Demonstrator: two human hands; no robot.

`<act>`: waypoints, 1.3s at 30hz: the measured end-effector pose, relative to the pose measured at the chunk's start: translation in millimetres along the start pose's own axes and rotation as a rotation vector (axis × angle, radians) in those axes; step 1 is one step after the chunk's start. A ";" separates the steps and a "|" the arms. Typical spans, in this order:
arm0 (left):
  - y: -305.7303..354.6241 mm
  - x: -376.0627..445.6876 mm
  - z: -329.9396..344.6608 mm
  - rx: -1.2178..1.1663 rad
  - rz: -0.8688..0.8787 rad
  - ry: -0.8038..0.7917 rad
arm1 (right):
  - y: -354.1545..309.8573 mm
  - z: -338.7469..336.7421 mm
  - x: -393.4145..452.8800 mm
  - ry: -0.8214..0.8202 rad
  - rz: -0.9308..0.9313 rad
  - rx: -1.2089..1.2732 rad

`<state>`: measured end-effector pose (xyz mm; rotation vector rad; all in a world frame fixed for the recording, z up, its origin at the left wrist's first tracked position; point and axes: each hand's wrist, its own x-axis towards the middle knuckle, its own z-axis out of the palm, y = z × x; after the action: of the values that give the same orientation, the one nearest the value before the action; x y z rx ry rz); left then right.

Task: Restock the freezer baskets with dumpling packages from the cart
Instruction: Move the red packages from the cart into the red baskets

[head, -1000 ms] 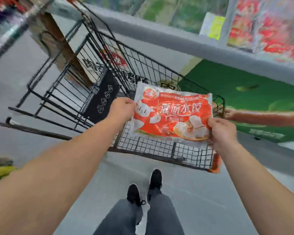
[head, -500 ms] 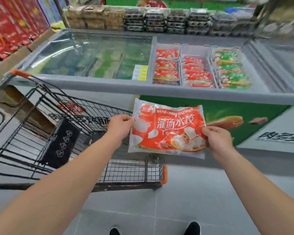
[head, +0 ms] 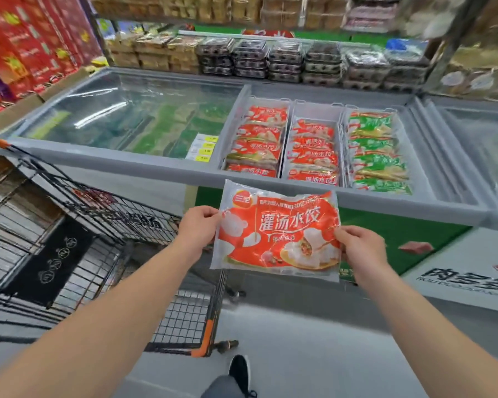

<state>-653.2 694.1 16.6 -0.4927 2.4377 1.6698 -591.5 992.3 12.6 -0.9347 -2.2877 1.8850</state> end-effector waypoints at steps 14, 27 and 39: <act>63.6 211.6 97.6 0.046 -0.072 0.016 | -64.2 46.4 215.1 -0.024 0.083 -0.129; 114.4 379.7 164.7 0.267 -0.105 0.131 | -85.2 111.3 395.5 -0.216 0.232 -0.124; 86.1 460.6 174.4 0.776 -0.100 0.187 | -76.5 214.1 475.1 -0.708 0.160 -0.593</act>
<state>-1125.2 798.7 -111.1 -0.6371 2.8539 0.5581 -1096.0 1016.9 -136.5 -0.5144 -3.4061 1.8223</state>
